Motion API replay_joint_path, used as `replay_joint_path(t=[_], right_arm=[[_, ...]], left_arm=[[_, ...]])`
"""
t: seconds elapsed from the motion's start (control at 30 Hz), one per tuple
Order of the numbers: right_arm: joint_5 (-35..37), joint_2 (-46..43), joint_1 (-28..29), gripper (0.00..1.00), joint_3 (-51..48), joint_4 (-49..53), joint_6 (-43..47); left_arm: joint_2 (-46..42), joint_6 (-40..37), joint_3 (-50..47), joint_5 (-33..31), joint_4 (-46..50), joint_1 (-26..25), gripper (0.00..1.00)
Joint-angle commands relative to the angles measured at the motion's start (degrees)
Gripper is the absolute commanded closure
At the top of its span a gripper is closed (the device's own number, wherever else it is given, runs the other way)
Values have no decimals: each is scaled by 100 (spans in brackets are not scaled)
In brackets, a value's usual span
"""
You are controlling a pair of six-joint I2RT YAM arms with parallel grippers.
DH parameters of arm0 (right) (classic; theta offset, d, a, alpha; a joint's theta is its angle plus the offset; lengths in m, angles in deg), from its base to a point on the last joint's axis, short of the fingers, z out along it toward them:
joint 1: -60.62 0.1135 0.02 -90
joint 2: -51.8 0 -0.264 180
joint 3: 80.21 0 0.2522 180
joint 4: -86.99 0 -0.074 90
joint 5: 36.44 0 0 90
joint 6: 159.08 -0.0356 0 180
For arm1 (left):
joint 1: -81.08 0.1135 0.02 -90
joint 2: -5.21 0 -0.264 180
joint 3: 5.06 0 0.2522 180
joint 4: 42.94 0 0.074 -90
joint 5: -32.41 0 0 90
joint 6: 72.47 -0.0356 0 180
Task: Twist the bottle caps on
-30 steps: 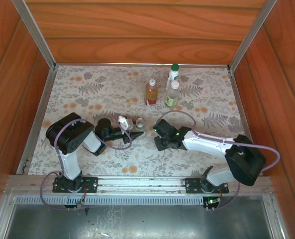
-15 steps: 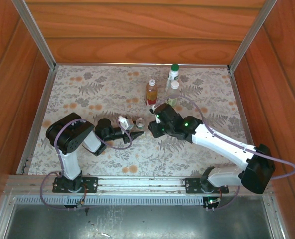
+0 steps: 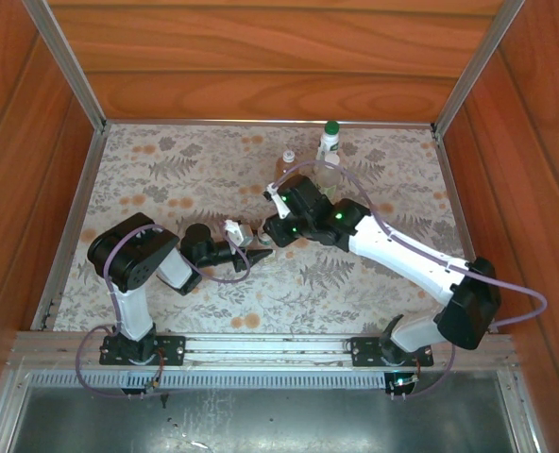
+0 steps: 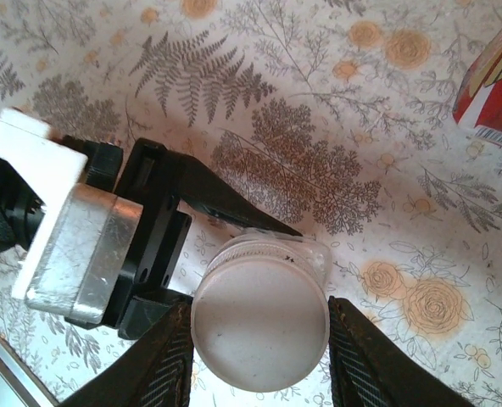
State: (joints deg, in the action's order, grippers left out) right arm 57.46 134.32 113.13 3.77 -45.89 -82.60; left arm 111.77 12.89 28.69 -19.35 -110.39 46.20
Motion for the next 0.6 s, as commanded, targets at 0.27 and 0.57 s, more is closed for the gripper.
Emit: replay_joint_path(t=[0.27, 0.57], right_arm=[[-114, 446, 38, 59, 297, 310, 267], [-118, 856, 37, 59, 926, 1204, 705]], left_arm=[[57, -90, 5, 79, 126, 14, 47], [74, -102, 14, 92, 154, 9, 47]])
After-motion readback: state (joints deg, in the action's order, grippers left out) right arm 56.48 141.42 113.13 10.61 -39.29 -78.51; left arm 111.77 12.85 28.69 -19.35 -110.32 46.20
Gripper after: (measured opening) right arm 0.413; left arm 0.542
